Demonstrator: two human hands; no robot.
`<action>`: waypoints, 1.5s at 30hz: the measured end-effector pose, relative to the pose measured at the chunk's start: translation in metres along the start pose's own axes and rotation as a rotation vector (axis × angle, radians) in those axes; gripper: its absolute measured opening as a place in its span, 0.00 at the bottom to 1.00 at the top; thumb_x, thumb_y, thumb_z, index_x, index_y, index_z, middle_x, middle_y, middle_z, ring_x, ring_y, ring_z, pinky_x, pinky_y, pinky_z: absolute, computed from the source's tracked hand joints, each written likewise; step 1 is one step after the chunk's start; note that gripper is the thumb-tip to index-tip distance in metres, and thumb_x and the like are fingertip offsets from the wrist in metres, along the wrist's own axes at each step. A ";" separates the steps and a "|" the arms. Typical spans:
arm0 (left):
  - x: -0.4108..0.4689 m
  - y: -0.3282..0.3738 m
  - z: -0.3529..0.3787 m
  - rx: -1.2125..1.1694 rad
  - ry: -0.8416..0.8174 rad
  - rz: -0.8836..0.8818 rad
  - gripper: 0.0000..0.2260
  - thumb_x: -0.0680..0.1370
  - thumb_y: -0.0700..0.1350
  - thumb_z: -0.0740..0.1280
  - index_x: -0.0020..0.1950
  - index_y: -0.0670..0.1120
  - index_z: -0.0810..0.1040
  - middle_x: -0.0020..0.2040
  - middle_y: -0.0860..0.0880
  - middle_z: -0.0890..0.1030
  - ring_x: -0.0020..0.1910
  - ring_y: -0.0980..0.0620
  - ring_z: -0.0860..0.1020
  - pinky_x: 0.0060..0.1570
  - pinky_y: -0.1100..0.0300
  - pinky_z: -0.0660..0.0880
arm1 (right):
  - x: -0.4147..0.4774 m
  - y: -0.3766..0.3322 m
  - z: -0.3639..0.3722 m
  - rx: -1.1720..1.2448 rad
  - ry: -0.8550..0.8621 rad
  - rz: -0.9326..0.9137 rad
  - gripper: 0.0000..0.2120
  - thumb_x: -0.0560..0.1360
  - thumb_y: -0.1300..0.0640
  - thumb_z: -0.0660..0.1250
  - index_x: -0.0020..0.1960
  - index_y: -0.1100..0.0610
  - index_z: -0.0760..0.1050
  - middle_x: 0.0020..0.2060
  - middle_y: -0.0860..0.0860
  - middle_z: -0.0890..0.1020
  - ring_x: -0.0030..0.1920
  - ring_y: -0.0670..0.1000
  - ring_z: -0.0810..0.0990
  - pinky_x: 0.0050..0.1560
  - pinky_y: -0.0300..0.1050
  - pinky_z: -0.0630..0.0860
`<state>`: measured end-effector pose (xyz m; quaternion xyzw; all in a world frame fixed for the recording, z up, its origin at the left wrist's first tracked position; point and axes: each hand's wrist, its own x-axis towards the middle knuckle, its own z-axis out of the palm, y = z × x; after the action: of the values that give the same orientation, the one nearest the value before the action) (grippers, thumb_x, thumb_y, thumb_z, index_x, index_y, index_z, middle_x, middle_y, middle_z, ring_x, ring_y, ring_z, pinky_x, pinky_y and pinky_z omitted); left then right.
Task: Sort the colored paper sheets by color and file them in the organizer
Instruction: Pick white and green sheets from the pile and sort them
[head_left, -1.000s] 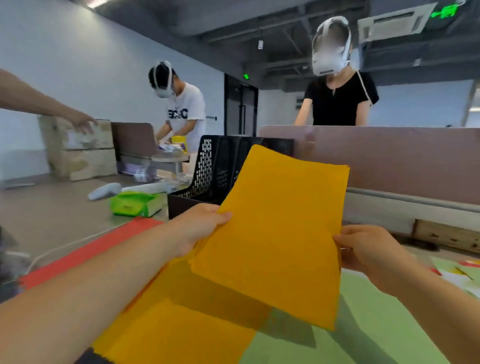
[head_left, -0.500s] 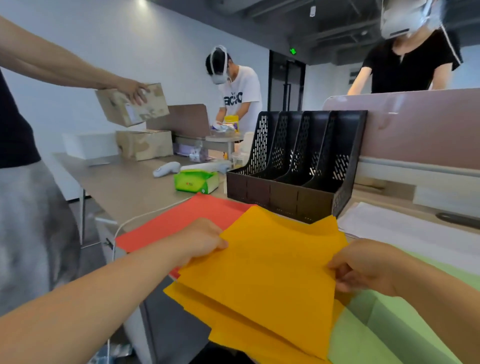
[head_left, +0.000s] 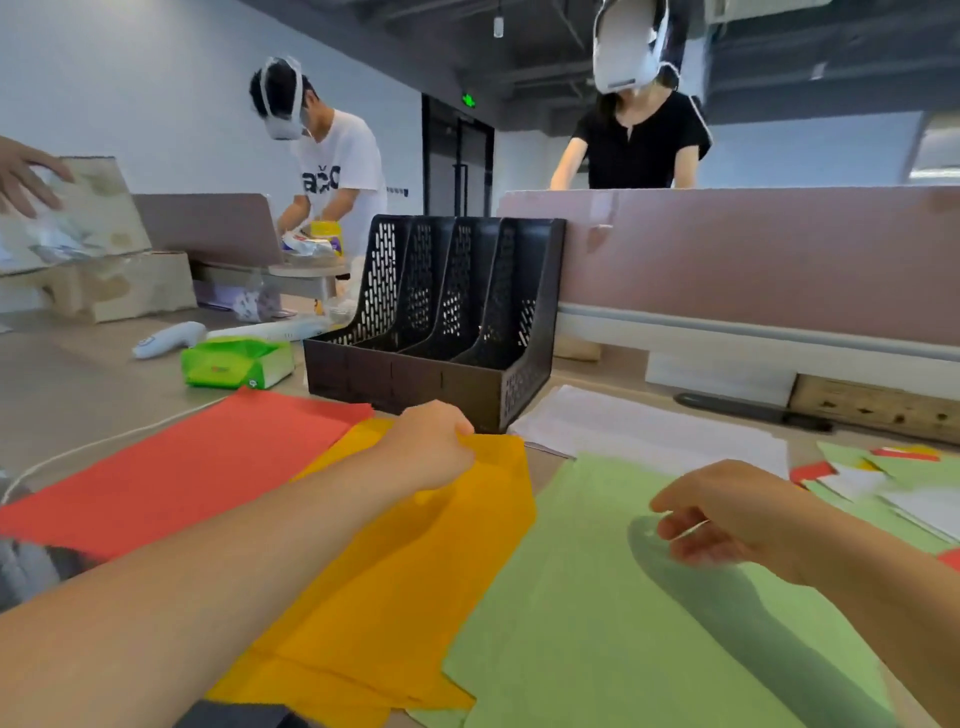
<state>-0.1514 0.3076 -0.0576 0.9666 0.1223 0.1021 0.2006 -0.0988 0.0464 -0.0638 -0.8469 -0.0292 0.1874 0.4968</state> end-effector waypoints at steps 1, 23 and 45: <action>0.005 0.020 0.013 -0.010 -0.020 0.033 0.10 0.76 0.42 0.65 0.56 0.48 0.80 0.60 0.45 0.79 0.59 0.46 0.76 0.56 0.57 0.72 | -0.003 0.011 -0.015 0.034 0.048 0.003 0.05 0.74 0.64 0.67 0.47 0.66 0.77 0.32 0.59 0.82 0.28 0.54 0.80 0.33 0.44 0.79; 0.006 0.333 0.231 0.091 -0.406 0.534 0.33 0.75 0.70 0.43 0.77 0.59 0.42 0.79 0.46 0.41 0.77 0.45 0.38 0.74 0.43 0.38 | -0.096 0.205 -0.289 -0.913 0.649 0.450 0.20 0.80 0.42 0.51 0.57 0.54 0.73 0.55 0.53 0.79 0.57 0.54 0.77 0.51 0.44 0.73; 0.007 0.333 0.217 0.152 -0.422 0.534 0.29 0.80 0.63 0.47 0.79 0.53 0.50 0.79 0.52 0.47 0.77 0.48 0.39 0.72 0.40 0.37 | -0.091 0.216 -0.291 -0.682 0.550 0.263 0.26 0.78 0.39 0.55 0.74 0.46 0.60 0.76 0.46 0.58 0.75 0.51 0.58 0.71 0.45 0.56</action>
<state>-0.0260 -0.0654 -0.1143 0.9765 -0.1716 -0.0607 0.1151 -0.1119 -0.3252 -0.0948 -0.9768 0.1516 -0.0030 0.1510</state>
